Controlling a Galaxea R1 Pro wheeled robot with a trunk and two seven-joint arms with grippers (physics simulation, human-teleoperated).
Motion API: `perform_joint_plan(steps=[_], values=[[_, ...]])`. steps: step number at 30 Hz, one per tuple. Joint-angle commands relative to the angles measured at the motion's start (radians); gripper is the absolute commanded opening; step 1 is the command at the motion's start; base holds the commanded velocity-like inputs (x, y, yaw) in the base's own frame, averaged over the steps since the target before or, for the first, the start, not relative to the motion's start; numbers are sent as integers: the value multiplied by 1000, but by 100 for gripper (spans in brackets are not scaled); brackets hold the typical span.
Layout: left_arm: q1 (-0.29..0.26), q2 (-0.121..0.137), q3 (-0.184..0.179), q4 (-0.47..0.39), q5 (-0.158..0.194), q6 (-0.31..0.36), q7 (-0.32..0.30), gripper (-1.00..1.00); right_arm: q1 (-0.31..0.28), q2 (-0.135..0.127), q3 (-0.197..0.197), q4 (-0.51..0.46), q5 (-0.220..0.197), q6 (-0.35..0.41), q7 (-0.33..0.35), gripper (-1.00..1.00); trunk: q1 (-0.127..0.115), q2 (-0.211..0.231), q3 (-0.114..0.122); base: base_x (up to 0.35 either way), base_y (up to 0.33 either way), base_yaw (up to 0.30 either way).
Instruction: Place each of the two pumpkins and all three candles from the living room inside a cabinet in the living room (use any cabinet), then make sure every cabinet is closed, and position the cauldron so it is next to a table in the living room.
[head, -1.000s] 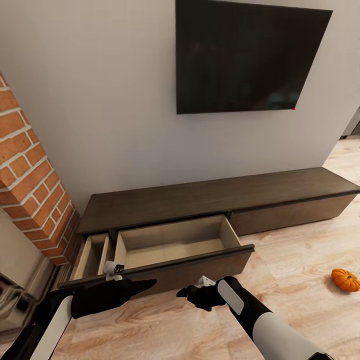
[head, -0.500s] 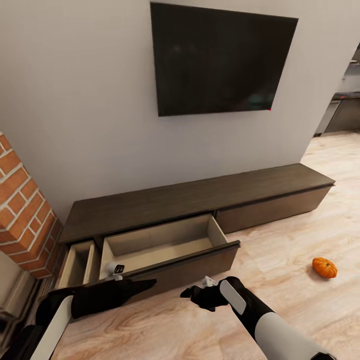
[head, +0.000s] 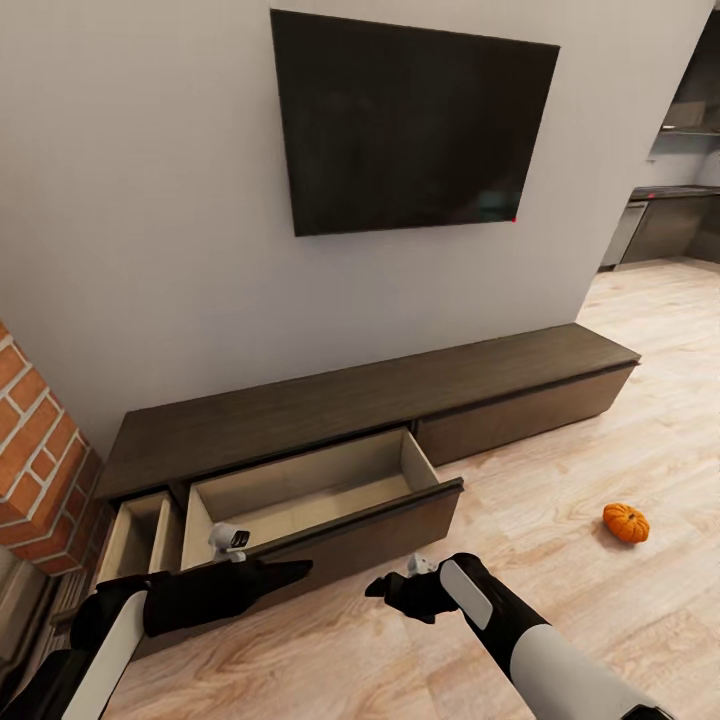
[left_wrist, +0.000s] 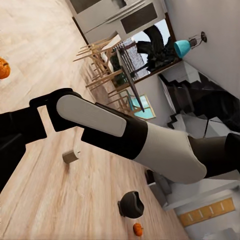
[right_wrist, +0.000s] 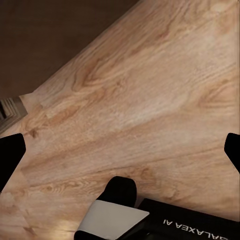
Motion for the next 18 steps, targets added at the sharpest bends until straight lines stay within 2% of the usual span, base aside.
perform_joint_plan(steps=[1,14,16,18], values=[[-1,1,-1,0,3,5,-1,100,-1,-2,3,-1,-2,1,-1,100,0,0,-1,0,0,-1],[-4,3,-1,0,-2,5,1,100,-1,-22,3,-1,-1,-2,-2,100,0,0,-1,0,0,0],[-5,6,-1,0,-16,5,0,100,-1,-26,3,-1,-1,-2,-2,100,0,0,-1,0,0,-28],[-5,6,0,0,-50,6,0,100,-1,-30,3,-1,-1,-2,-5,100,0,0,0,0,0,-121]])
